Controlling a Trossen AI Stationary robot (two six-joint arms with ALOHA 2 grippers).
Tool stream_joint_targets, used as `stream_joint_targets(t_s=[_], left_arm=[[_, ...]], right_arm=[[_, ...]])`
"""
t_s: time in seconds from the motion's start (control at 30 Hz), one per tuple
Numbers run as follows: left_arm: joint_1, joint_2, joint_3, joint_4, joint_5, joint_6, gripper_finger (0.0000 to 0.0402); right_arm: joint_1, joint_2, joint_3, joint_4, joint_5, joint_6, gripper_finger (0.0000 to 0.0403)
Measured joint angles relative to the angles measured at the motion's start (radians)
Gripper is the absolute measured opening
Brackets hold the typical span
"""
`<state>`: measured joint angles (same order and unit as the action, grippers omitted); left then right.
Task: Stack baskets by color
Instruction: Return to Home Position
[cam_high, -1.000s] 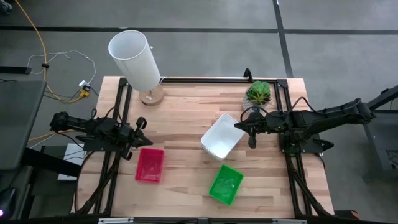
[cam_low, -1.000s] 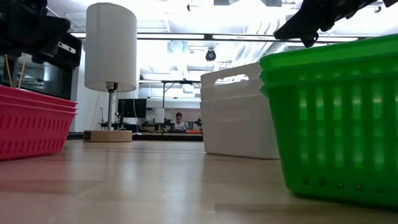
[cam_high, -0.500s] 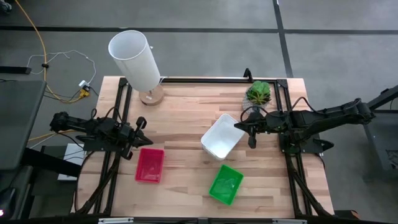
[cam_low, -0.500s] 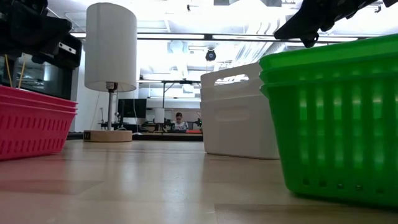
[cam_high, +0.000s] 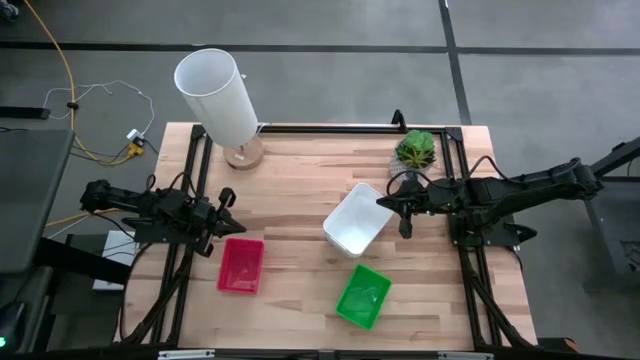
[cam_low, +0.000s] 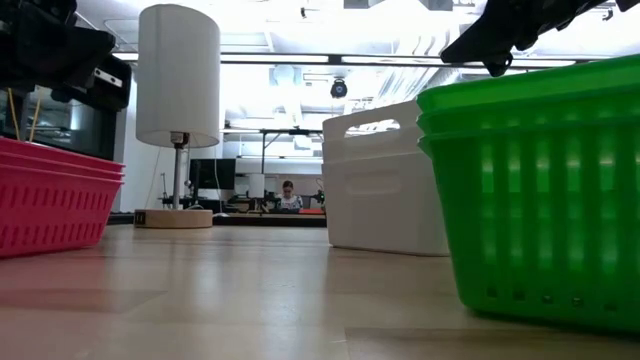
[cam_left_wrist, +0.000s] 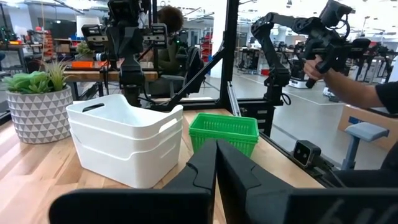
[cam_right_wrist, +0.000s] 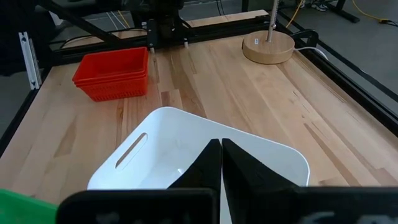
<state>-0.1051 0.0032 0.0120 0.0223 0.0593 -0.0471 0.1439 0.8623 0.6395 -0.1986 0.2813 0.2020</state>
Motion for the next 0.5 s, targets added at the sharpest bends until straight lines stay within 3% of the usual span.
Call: stream_joint_targets(t_s=[0.23,0.4,0.5], left_arm=[[0.004,0.0,0.0,0.007,0.015,0.0,0.0],[0.069,0.015,0.0,-0.002,0.005,-0.001,0.0],[0.109,0.016,0.0,0.013,0.064,0.003,0.0]], right_arm=[[0.0,-0.017,-0.001,-0.023,-0.012,-0.023,0.0],[0.0,-0.106,-0.001,-0.069,-0.014,-0.018,0.0],[0.001,-0.175,-0.002,-0.106,-0.016,-0.002,0.0]])
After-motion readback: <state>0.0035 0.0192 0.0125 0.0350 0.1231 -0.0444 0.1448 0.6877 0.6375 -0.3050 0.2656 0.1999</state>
